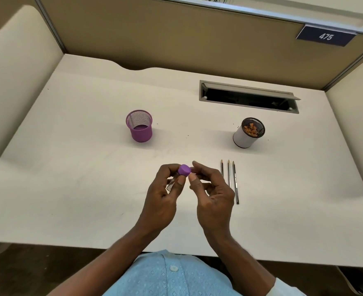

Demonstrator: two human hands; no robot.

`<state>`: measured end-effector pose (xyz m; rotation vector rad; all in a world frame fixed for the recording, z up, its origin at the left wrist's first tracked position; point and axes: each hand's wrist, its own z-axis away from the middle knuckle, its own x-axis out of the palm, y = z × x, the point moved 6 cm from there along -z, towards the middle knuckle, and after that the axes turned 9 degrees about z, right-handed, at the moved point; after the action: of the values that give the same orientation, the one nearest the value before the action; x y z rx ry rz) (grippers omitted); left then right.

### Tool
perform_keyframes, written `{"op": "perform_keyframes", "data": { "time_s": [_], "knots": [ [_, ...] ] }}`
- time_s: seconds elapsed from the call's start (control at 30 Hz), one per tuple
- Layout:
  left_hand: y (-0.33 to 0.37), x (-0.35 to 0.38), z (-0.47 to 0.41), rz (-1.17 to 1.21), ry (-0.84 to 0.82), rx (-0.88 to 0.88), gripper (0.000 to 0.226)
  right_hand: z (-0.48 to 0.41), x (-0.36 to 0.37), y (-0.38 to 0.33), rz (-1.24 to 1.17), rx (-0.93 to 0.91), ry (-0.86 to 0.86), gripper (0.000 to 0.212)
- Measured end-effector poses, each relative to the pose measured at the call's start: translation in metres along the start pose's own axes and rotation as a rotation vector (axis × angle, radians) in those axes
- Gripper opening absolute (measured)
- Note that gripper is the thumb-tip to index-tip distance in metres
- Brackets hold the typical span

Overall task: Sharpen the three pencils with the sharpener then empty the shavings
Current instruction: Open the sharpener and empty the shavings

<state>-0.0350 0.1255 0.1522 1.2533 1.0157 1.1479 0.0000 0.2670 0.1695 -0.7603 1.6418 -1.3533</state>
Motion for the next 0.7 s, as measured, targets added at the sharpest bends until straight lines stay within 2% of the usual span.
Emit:
{"op": "perform_keyframes", "data": {
  "time_s": [0.17, 0.4, 0.6, 0.7],
  "knots": [
    [-0.002, -0.002, -0.006, 0.176, 0.034, -0.113, 0.025, 0.002, 0.005, 0.016, -0.125, 0.184, -0.02, 0.026],
    [-0.001, 0.004, -0.004, 0.442, 0.044, -0.217, 0.039, 0.01, 0.019, 0.016, -0.176, 0.194, -0.185, 0.029],
    [0.001, 0.002, -0.005, 0.469, 0.024, -0.252, 0.045, 0.008, 0.024, 0.016, -0.206, 0.198, -0.214, 0.028],
    [0.012, -0.005, -0.01, 0.43, 0.006, -0.204, 0.043, 0.006, 0.025, 0.015, -0.237, 0.188, -0.247, 0.026]
  ]
}}
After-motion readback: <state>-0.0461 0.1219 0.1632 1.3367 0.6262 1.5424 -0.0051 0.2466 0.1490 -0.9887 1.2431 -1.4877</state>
